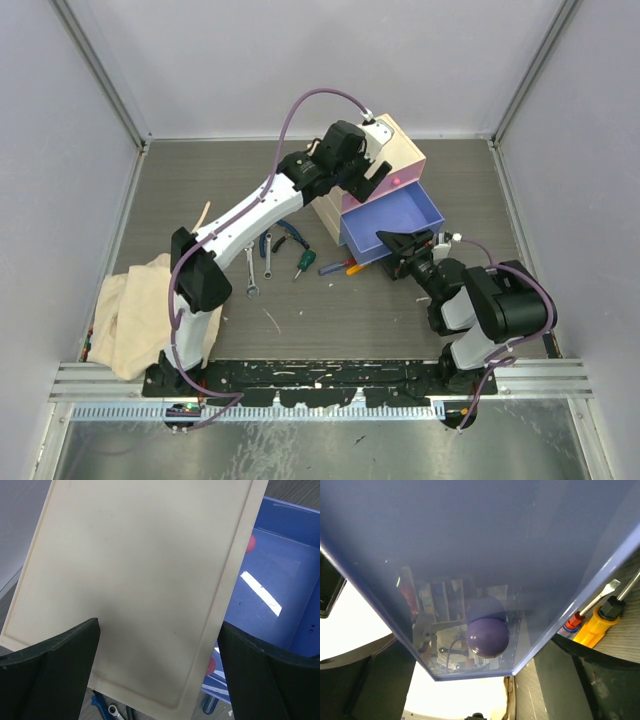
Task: Sort the tools into containers
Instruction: Open the drawer in the storage box.
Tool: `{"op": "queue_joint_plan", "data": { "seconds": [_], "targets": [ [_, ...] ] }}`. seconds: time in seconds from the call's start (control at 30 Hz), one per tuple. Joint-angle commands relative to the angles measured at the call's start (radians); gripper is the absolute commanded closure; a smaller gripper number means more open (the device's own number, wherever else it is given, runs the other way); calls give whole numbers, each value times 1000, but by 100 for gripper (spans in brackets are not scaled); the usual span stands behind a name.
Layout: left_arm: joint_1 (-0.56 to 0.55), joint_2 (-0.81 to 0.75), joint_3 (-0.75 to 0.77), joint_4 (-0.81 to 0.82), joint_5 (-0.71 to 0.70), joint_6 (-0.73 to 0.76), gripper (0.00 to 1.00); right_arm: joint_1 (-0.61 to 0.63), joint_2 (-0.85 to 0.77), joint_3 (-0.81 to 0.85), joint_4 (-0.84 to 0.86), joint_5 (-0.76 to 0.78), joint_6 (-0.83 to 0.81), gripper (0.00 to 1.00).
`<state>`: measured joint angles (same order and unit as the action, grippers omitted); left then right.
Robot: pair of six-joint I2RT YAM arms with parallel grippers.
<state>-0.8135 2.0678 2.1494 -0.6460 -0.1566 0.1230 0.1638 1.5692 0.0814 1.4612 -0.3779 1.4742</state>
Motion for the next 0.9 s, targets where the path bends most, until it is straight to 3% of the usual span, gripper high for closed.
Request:
{"op": "queue_joint_plan", "data": {
  "seconds": [0.0,0.2,0.27,0.4,0.67,0.87],
  "targets": [
    [11,10,-14,-49,-35,4,2,23,17,13,171,31,34,11],
    [10,17,-36,-50,-45,23,2,4,10,-1,134,18,24,36],
    [10,13,-52,-43,-58,33,1,-21,3,-7,128,2,16,39],
    [11,15,-70,-40,-70,44,1,-98,-55,-12,59,-57,-11,40],
    [12,13,-95,-33,-87,59,0,-208,-218,38,-241,-186,-133,40],
    [13,-21,-149,-29,-90,77,1,-242,-211,62,-277,-252,-141,40]
  ]
}}
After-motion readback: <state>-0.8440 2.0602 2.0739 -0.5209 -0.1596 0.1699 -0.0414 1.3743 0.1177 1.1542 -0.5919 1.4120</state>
